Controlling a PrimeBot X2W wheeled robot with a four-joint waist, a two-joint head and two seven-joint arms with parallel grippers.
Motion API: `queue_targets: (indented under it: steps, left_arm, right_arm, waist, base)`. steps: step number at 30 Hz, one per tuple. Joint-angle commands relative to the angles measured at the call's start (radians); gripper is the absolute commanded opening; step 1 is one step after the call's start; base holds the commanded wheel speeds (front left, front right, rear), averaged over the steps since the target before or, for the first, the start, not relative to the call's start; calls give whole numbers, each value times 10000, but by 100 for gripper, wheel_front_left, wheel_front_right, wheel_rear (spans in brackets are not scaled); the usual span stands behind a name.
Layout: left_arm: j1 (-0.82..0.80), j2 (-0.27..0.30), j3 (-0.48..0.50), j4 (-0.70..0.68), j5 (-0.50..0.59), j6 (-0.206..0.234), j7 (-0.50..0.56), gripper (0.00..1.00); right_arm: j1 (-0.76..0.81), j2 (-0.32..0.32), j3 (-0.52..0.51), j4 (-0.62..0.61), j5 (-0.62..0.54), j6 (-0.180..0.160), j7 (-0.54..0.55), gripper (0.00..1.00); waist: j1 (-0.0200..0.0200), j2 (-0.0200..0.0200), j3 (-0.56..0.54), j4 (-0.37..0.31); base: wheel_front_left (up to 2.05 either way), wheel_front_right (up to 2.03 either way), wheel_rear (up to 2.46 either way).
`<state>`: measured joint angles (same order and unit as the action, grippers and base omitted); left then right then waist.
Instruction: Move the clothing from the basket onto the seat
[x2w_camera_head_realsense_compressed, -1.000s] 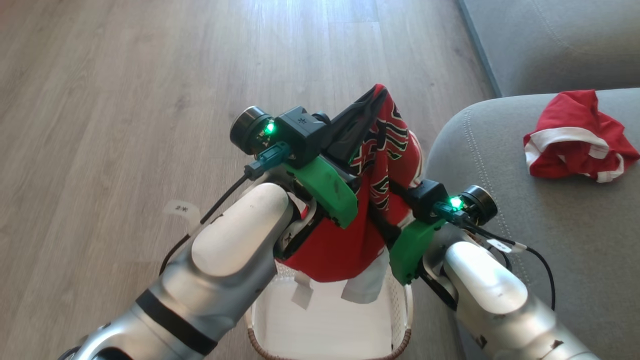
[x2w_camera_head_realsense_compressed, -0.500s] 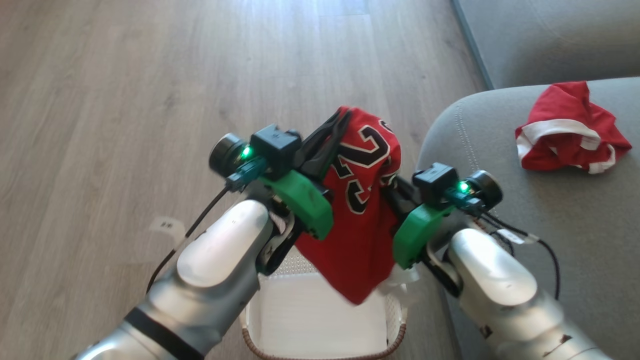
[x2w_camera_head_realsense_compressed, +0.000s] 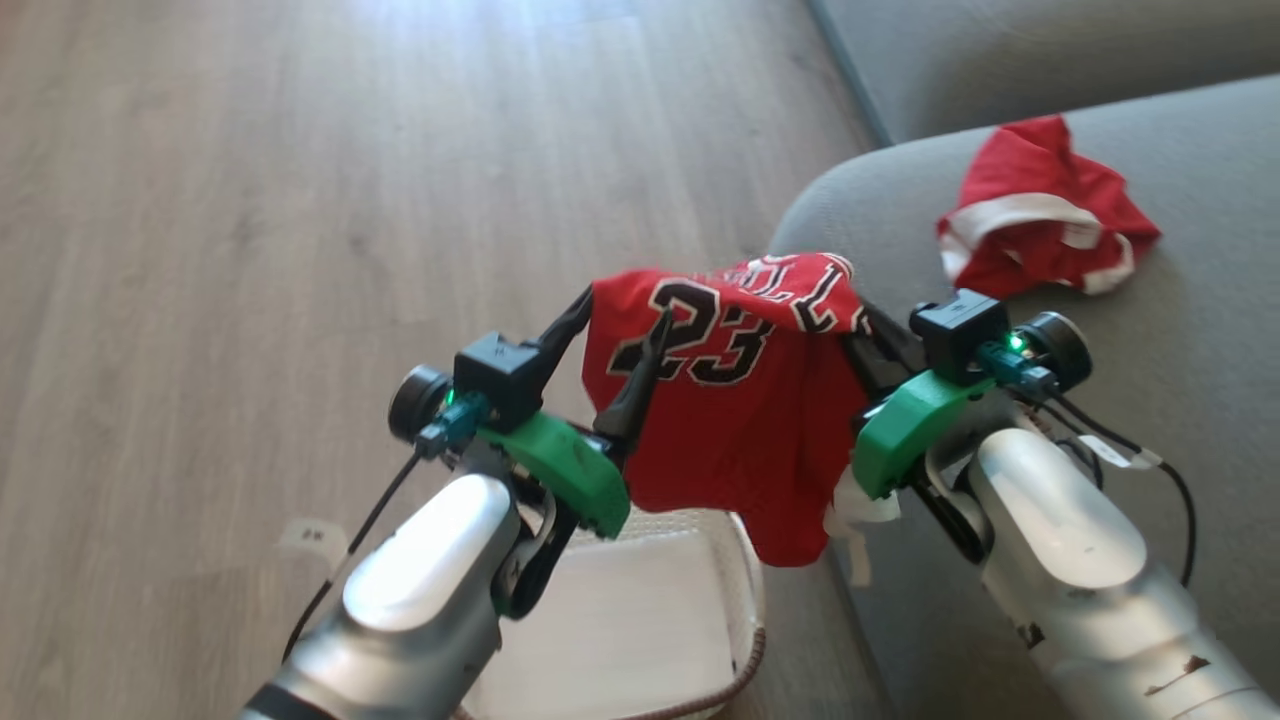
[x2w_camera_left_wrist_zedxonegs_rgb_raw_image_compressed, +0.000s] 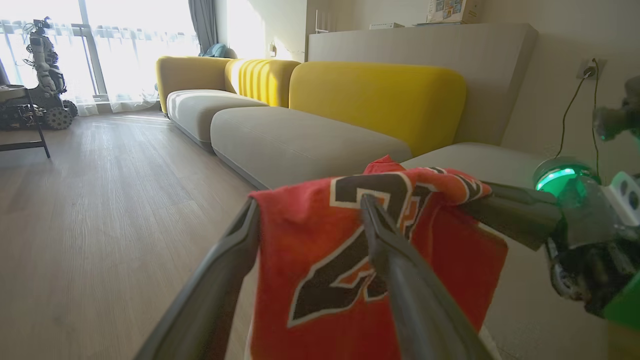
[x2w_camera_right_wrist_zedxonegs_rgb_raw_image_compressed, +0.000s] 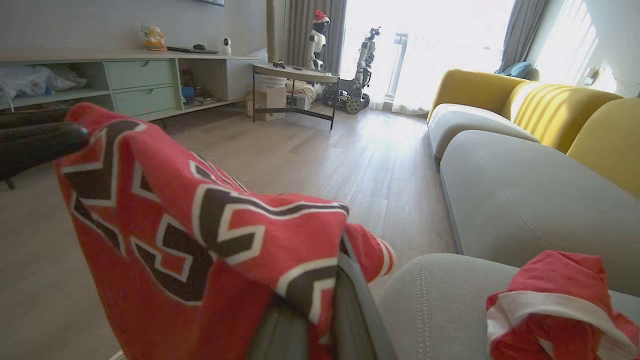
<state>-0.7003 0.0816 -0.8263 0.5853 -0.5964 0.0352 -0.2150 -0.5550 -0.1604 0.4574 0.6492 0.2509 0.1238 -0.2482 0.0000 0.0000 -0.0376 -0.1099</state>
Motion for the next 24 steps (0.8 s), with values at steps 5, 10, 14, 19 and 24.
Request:
queue_targets:
  steps: [5,10,14,19,24]
  left_arm:
    - [-99,137,267,-198,22,-42,-279,100]
    - [165,179,248,-98,58,-68,-369,100]
    - [342,232,248,-35,97,-78,-408,100]
    - [524,239,156,-64,266,-129,-442,100]
    - [738,252,2,-49,432,-191,-455,100]
  right_arm:
    - [-508,-182,-224,-427,-112,69,-135,0]
    - [-575,-477,-531,-589,-195,69,-74,0]
    - [-597,-723,-770,-870,-280,69,70,0]
    - [-514,-1076,-1027,-1318,-389,69,335,0]
    - [-362,-1331,-1276,-1841,-442,69,644,0]
  waist:
    - [0,0,79,-797]
    - [0,0,147,-1541]
    - [0,0,217,-2137]
    - [0,0,310,-2859]
    - [0,0,411,-3508]
  base:
    - [0,0,0]
    - [0,0,0]
    - [0,0,0]
    - [0,0,0]
    - [0,0,0]
